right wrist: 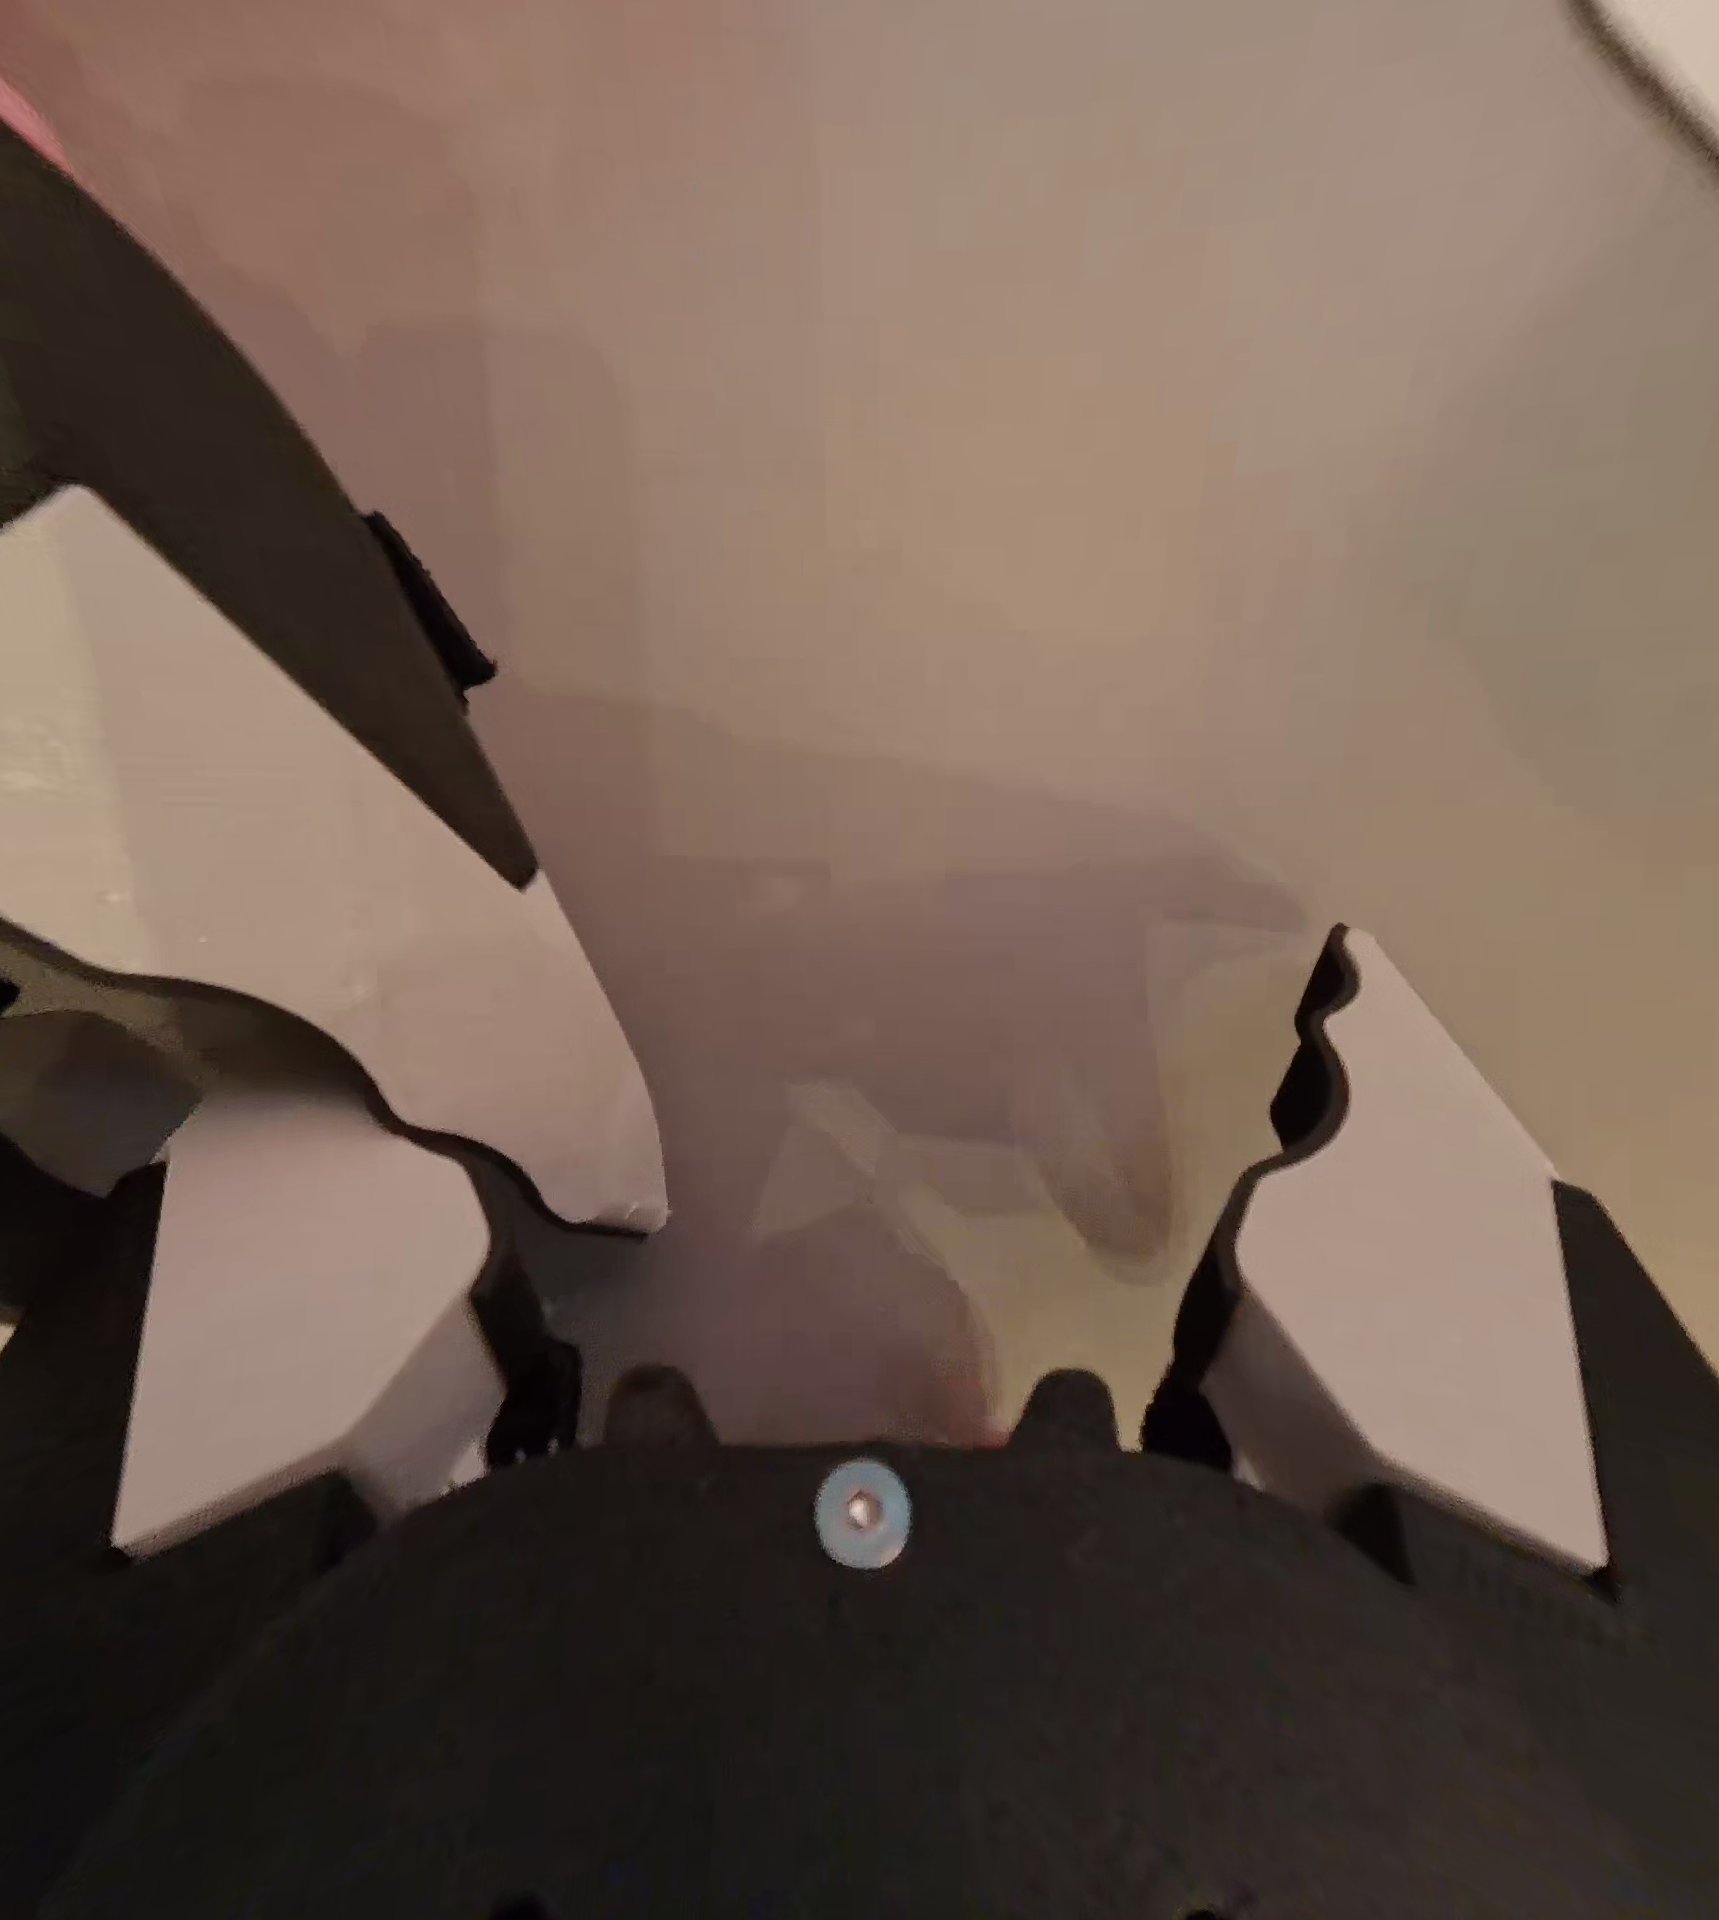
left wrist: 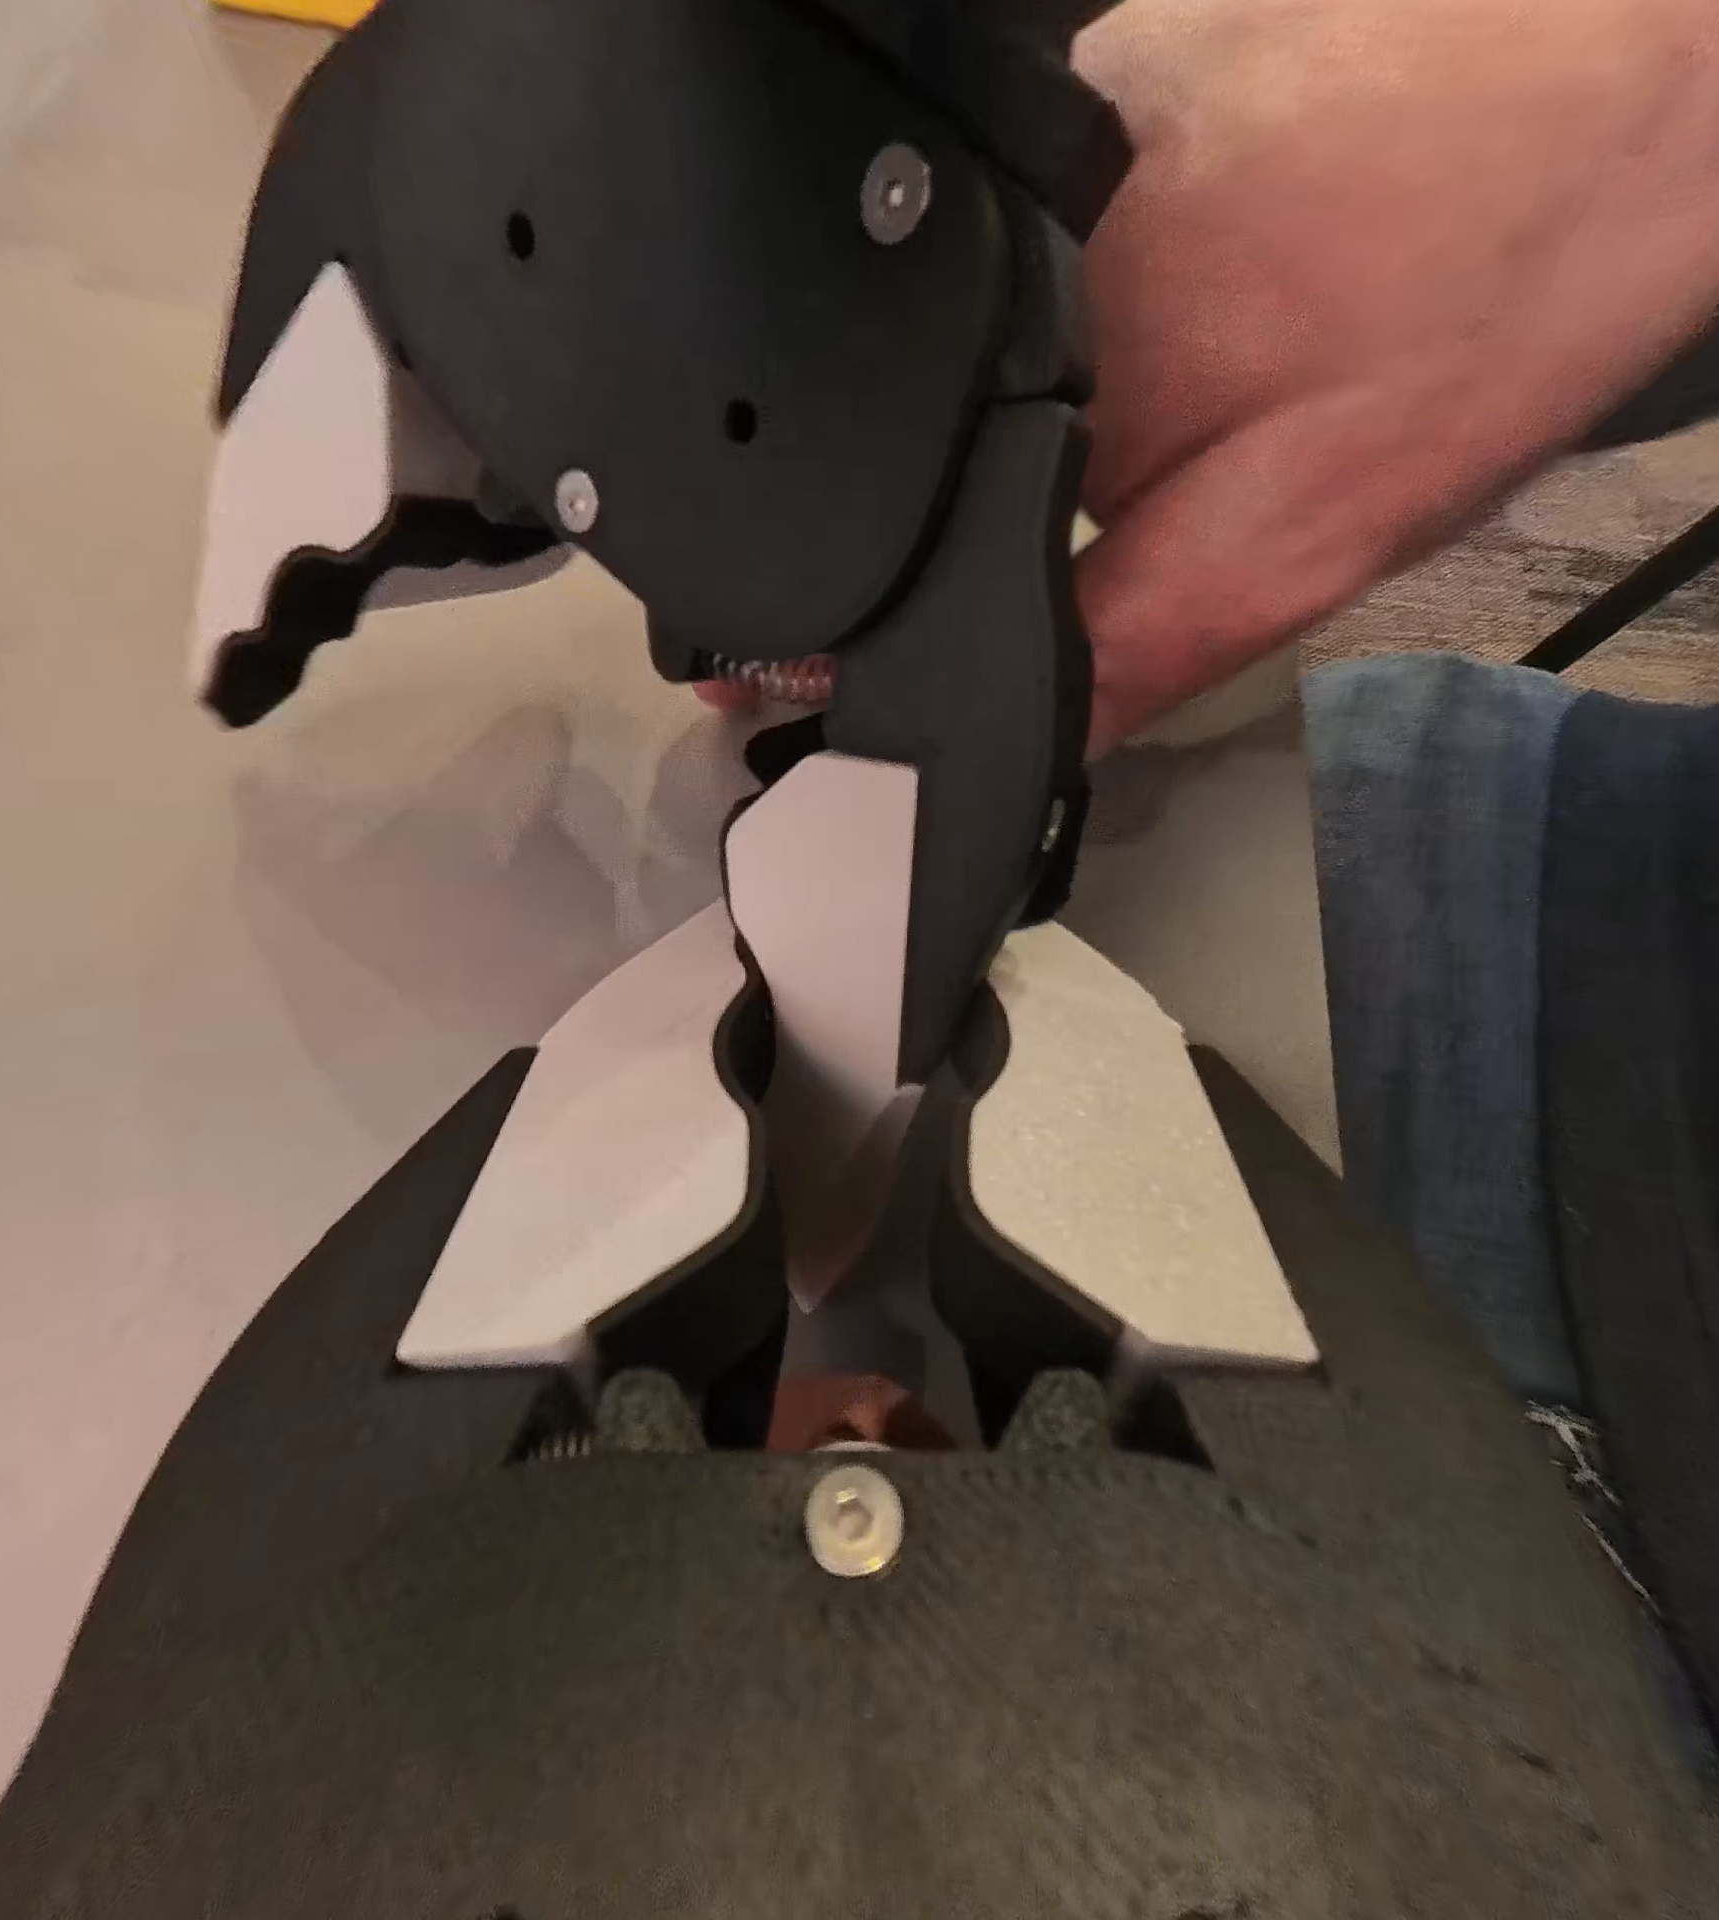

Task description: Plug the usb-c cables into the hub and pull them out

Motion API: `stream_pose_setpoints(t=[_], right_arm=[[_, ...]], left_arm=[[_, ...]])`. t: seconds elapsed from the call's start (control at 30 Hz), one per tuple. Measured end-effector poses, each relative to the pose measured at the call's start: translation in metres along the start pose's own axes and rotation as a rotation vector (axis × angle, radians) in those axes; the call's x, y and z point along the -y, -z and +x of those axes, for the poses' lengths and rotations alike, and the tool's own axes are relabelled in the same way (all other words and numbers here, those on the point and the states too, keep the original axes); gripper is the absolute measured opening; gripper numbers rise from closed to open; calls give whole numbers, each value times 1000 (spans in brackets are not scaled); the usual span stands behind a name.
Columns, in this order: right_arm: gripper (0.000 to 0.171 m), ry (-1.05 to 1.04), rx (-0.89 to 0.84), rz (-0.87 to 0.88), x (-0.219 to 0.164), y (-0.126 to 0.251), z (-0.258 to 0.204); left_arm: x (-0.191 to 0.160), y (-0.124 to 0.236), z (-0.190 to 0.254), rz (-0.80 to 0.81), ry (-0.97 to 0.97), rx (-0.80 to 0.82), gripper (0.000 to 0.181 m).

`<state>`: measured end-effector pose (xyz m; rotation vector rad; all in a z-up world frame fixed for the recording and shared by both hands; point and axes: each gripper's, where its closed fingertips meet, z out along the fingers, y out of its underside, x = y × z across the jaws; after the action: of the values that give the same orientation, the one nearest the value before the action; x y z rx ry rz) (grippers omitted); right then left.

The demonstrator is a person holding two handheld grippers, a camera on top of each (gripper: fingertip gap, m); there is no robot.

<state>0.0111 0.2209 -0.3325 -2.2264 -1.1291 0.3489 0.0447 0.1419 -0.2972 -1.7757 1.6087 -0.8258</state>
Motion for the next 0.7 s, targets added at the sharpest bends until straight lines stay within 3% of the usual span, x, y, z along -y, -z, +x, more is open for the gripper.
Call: stream_pose_setpoints(t=[0.7], right_arm=[[159, 8, 51, 66, 3, -4, -4]], left_arm=[[-1, -3, -2, -9, -10, 46, 31]])
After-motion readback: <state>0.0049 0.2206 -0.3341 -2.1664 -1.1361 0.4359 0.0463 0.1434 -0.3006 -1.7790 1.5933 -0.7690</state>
